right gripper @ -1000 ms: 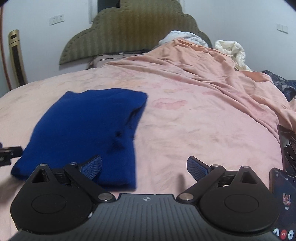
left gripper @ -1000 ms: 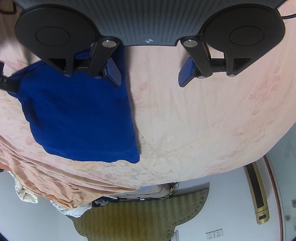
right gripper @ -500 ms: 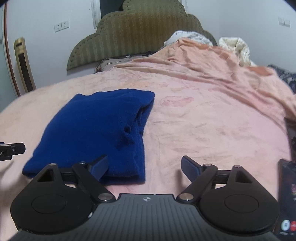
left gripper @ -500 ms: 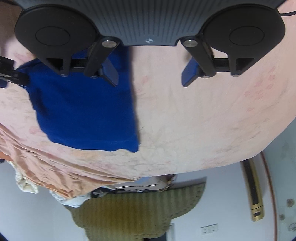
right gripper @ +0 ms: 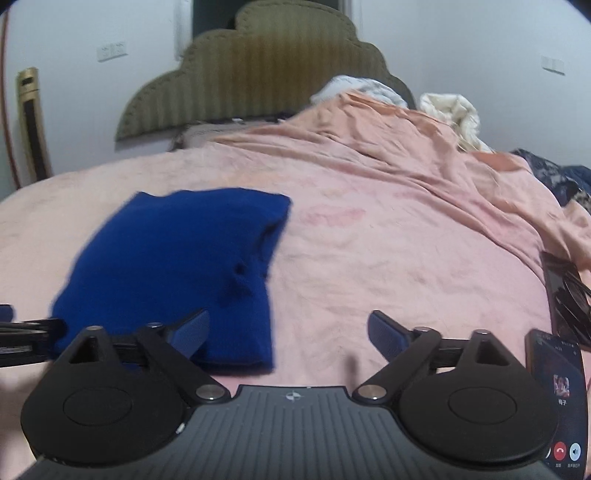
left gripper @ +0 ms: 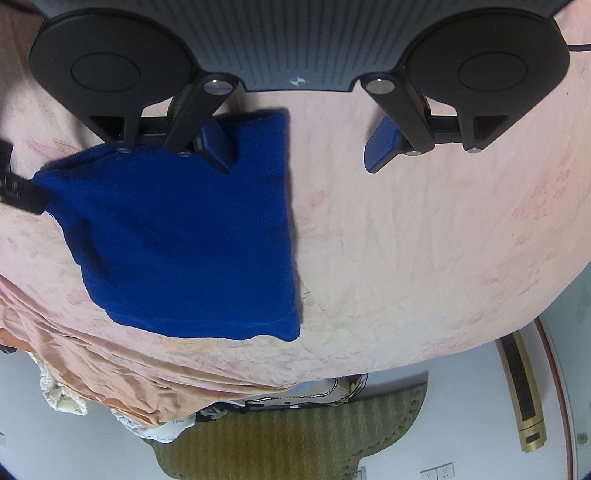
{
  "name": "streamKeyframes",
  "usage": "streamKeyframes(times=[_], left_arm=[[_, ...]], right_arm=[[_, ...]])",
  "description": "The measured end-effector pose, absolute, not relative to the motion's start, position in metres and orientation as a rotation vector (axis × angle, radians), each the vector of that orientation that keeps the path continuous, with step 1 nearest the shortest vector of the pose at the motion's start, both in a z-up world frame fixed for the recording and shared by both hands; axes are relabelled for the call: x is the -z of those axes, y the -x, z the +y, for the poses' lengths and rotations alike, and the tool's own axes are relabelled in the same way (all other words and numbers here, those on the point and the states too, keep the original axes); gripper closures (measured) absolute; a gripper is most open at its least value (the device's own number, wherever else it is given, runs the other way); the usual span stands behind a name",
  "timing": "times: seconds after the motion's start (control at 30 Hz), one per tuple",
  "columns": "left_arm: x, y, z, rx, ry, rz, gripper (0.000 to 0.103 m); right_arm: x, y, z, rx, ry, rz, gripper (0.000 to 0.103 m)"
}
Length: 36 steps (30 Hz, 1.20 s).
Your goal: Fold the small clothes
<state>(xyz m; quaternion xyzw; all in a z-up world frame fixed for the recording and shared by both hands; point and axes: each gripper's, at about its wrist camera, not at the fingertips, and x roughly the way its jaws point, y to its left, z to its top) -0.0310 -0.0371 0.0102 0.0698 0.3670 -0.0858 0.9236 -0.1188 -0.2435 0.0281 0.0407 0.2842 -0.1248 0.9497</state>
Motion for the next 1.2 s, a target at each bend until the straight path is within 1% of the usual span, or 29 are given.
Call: streamKeyframes(times=[0.17, 0.2, 0.23, 0.27, 0.83, 0.93, 1.07, 1.13, 1.2], left_arm=[[-0.01, 0.039, -0.034, 0.178, -0.139, 0.76, 0.025], [-0.01, 0.041, -0.034, 0.179, -0.144, 0.758, 0.024], [-0.01, 0.043, -0.034, 0.179, -0.148, 0.757, 0.02], [-0.009, 0.045, -0.034, 0.179, -0.15, 0.755, 0.019], [-0.003, 0.064, -0.032, 0.202, -0.144, 0.804, 0.018], [-0.004, 0.066, -0.031, 0.201, -0.147, 0.805, 0.018], [-0.003, 0.066, -0.03, 0.194, -0.147, 0.805, 0.018], [-0.003, 0.066, -0.03, 0.191, -0.149, 0.803, 0.018], [-0.003, 0.067, -0.029, 0.186, -0.153, 0.8, 0.018]], right_arm=[[-0.029, 0.122, -0.227, 0.191, -0.05, 0.601, 0.003], [-0.028, 0.122, -0.225, 0.181, -0.053, 0.61, 0.003], [-0.027, 0.124, -0.224, 0.172, -0.059, 0.619, 0.003], [-0.026, 0.125, -0.224, 0.166, -0.064, 0.625, 0.003], [-0.026, 0.151, -0.207, 0.132, -0.016, 0.637, 0.001], [-0.03, 0.154, -0.21, 0.1, -0.068, 0.644, 0.001], [-0.033, 0.158, -0.224, -0.015, -0.261, 0.647, 0.001], [-0.03, 0.157, -0.225, 0.025, -0.249, 0.656, 0.001], [-0.025, 0.154, -0.221, 0.098, -0.18, 0.676, 0.0]])
